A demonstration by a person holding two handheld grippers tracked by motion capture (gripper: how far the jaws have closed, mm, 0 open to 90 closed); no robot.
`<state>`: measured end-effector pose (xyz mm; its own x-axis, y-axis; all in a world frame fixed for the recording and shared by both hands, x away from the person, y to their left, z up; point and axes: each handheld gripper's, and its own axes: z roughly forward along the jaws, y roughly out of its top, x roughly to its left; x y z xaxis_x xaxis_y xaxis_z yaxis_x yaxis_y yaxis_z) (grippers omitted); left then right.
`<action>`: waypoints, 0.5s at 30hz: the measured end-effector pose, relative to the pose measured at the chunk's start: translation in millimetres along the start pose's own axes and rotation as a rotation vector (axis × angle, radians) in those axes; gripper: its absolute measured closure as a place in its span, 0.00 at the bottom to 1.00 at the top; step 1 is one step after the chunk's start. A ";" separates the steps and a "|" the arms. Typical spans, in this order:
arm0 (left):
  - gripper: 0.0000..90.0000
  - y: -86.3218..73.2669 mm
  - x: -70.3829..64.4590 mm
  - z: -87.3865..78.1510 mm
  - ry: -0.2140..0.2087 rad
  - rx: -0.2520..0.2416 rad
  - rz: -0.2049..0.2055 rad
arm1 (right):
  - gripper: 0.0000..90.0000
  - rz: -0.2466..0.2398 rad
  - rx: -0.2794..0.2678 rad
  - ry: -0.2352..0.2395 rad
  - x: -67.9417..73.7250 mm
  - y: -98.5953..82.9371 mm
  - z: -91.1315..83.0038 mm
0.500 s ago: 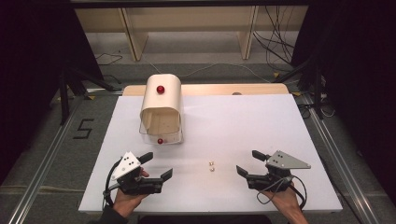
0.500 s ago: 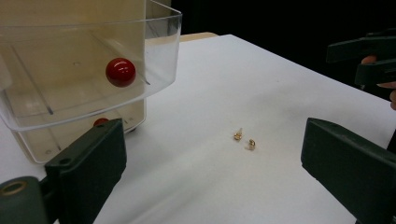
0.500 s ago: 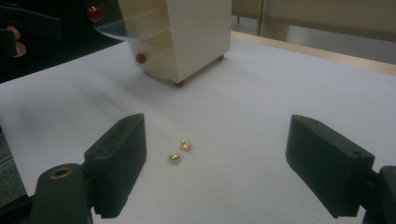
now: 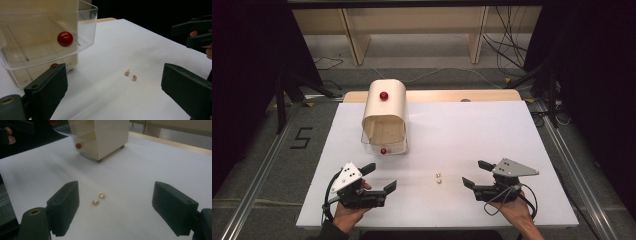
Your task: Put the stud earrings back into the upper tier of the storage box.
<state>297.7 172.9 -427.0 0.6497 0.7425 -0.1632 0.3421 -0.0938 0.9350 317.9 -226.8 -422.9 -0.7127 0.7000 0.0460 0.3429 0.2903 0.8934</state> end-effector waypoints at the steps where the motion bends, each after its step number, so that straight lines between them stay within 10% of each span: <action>1: 0.07 0.0 0.0 0.0 0.000 0.000 0.000 | 0.25 -0.004 0.009 0.002 0.1 1.3 1.0; 15: 0.07 -0.4 0.0 0.6 0.004 0.002 -0.001 | 0.27 -0.065 0.107 0.047 -1.2 18.0 24.8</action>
<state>298.0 172.5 -427.6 0.6469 0.7450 -0.1629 0.3440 -0.0944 0.9342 340.1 -206.3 -417.9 -0.7628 0.6465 0.0127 0.3565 0.4041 0.8424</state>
